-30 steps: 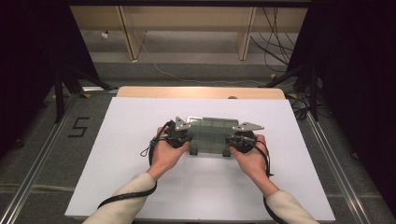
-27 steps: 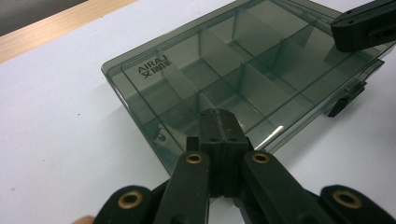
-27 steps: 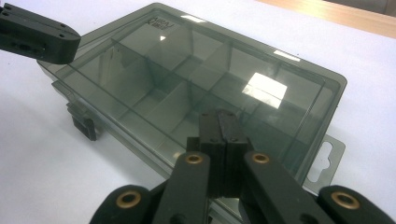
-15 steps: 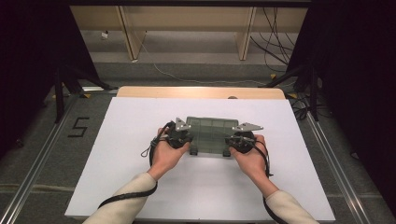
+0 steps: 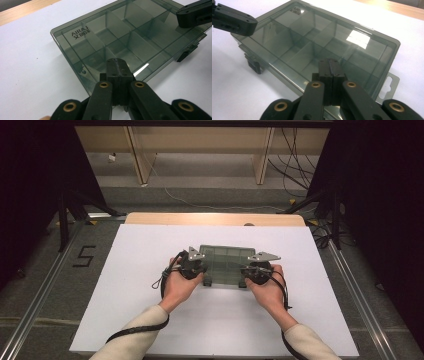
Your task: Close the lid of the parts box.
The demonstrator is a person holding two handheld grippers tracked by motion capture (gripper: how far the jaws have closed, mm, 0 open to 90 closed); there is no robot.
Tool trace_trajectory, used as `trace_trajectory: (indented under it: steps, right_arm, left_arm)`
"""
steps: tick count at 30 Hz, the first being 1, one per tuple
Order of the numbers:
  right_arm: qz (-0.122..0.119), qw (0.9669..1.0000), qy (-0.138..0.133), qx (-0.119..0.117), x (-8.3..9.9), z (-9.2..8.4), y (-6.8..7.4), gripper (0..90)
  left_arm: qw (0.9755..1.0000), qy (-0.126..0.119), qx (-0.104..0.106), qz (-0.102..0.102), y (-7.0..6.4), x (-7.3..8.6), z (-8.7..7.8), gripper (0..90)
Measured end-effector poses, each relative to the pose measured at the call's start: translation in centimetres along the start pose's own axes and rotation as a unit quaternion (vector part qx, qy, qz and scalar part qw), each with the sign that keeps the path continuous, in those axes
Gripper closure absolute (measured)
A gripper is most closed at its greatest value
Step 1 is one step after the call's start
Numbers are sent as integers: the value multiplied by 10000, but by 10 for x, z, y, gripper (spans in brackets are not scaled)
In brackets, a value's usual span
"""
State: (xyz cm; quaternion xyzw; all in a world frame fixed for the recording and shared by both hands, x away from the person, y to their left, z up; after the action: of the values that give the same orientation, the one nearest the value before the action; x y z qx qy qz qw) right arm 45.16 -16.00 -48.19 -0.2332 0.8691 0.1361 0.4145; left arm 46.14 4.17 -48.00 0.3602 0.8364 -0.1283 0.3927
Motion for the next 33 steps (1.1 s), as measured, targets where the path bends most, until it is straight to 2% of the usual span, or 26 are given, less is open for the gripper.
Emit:
trace_trajectory:
  steps: [1,2,3,4,5,6,7,11,13,15,19,23,24,26,28,29,30,31,32,33]
  right_arm:
    - [-98,9999,1,38,0,0,-1,900]
    - [-86,10000,18,27,1,0,0,900]
    - [-32,9998,186,3,3,0,1,900]
    - [-5,9999,120,-5,5,3,1,900]
    - [177,9997,139,-33,5,2,2,900]
    - [-39,10000,62,-38,4,4,0,900]
    - [-141,9999,69,31,4,4,-1,900]
    - [-70,9999,91,-18,5,3,0,900]
    - [-115,9999,37,-54,4,4,0,900]
    - [72,9999,153,-23,5,2,2,900]
    - [133,9998,137,-38,6,2,2,900]
    - [98,9999,99,1,6,2,3,900]
    - [-23,9999,113,-1,6,2,1,893]
    - [-97,10000,5,8,5,3,-1,863]
    - [52,10000,70,22,6,0,-1,833]
    - [-82,10000,4,53,7,1,-3,803]
    - [-31,10000,4,36,7,0,-3,779]
    - [-87,9999,10,62,8,-1,-4,746]
    - [29,10000,45,71,9,-2,-3,723]
    - [-4,10000,-33,80,8,-2,-5,683]
  left_arm:
    - [10000,3,-2,4,0,0,0,895]
    - [10000,71,-24,45,0,1,0,895]
    - [10000,79,1,-6,-1,2,2,895]
    - [10000,33,18,-39,-2,4,4,895]
    - [9997,-132,-7,-220,-4,3,6,895]
    - [10000,75,16,-21,-1,3,4,895]
    - [10000,74,11,-45,-2,3,4,895]
    - [10000,72,27,9,-2,3,4,895]
    - [10000,83,-31,36,-3,3,4,895]
    - [9999,72,-48,60,-3,3,4,895]
    - [9999,79,-11,69,-3,3,4,895]
    - [10000,72,-8,38,-3,4,4,892]
    - [9999,-85,-57,-117,-5,3,6,887]
    - [9997,-140,-88,-155,-4,3,6,855]
    - [9997,-147,-147,-149,-2,4,4,820]
    - [9997,-155,-117,-154,-1,5,4,797]
    - [9998,-103,-166,-98,1,6,2,775]
    - [9996,-175,-141,-160,0,6,2,746]
    - [9994,-227,-185,-202,0,6,2,727]
    - [9995,-202,-153,-164,0,7,1,690]
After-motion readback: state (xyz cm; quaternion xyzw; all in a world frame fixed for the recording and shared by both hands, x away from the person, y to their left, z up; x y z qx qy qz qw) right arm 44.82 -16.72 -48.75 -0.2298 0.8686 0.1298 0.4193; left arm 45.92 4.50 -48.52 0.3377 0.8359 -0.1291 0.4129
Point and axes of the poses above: each handheld gripper's, and its own axes: z roughly forward along the jaws, x roughly out of its underside, y roughly to its left, the point moved 5 cm from there along z, roughly forward along the jaws, and after that the axes turned 3 degrees about z, right-handed, at the moved point
